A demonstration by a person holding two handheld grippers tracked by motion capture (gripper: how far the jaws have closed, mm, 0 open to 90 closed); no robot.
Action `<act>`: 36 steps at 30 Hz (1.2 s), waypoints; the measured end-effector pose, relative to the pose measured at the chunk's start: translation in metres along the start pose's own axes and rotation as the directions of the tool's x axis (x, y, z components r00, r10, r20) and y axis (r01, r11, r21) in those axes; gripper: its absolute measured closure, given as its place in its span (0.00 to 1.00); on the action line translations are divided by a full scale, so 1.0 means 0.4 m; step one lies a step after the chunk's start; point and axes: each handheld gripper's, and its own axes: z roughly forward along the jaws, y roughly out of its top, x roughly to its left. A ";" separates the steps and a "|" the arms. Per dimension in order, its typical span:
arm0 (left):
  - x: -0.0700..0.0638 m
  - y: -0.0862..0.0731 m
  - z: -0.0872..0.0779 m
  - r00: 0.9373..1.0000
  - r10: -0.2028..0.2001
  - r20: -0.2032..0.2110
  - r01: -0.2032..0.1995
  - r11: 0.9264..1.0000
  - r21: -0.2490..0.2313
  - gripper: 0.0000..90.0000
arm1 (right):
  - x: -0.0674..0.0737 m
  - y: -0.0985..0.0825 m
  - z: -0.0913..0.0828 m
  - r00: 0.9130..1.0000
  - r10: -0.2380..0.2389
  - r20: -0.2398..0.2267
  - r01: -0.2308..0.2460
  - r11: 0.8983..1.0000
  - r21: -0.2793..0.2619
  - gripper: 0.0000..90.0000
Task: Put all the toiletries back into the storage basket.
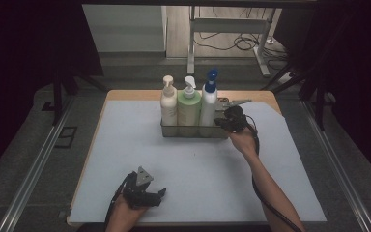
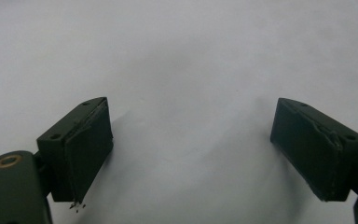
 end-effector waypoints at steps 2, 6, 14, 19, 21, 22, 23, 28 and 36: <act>0.000 0.000 0.000 1.000 0.000 0.000 0.000 1.000 0.000 0.14 | 0.001 -0.001 -0.002 1.000 -0.005 0.000 0.005 1.000 -0.002 0.97; 0.000 0.000 0.000 1.000 0.000 0.000 0.000 1.000 -0.001 0.14 | 0.000 -0.002 -0.009 1.000 -0.006 0.002 0.006 1.000 -0.004 0.95; 0.000 0.000 0.000 1.000 0.000 0.000 0.000 1.000 -0.001 0.14 | 0.003 -0.003 -0.027 1.000 -0.013 0.001 0.013 1.000 -0.015 0.91; 0.000 0.000 0.000 1.000 0.000 0.001 0.000 1.000 0.001 0.14 | 0.008 0.000 -0.043 1.000 -0.021 0.001 0.021 1.000 -0.018 0.86; 0.000 0.000 0.000 1.000 0.000 0.001 0.000 1.000 0.000 0.14 | 0.009 0.001 -0.048 1.000 -0.023 0.000 0.023 1.000 -0.020 0.82; 0.000 0.000 0.000 1.000 0.000 0.001 0.000 1.000 0.000 0.14 | 0.010 0.001 -0.051 1.000 -0.023 0.000 0.023 1.000 -0.018 0.81; 0.000 0.000 0.000 1.000 0.000 0.001 0.000 1.000 0.000 0.14 | 0.012 0.001 -0.054 1.000 -0.026 0.003 0.026 1.000 -0.017 0.77; 0.000 0.000 0.000 1.000 0.001 0.001 -0.001 1.000 0.000 0.14 | 0.014 -0.003 -0.065 0.999 -0.035 -0.008 0.035 0.999 -0.011 0.65; 0.000 0.000 -0.001 1.000 0.001 0.000 -0.001 1.000 0.000 0.14 | 0.024 -0.011 -0.079 0.998 -0.053 -0.016 0.053 0.998 -0.017 0.46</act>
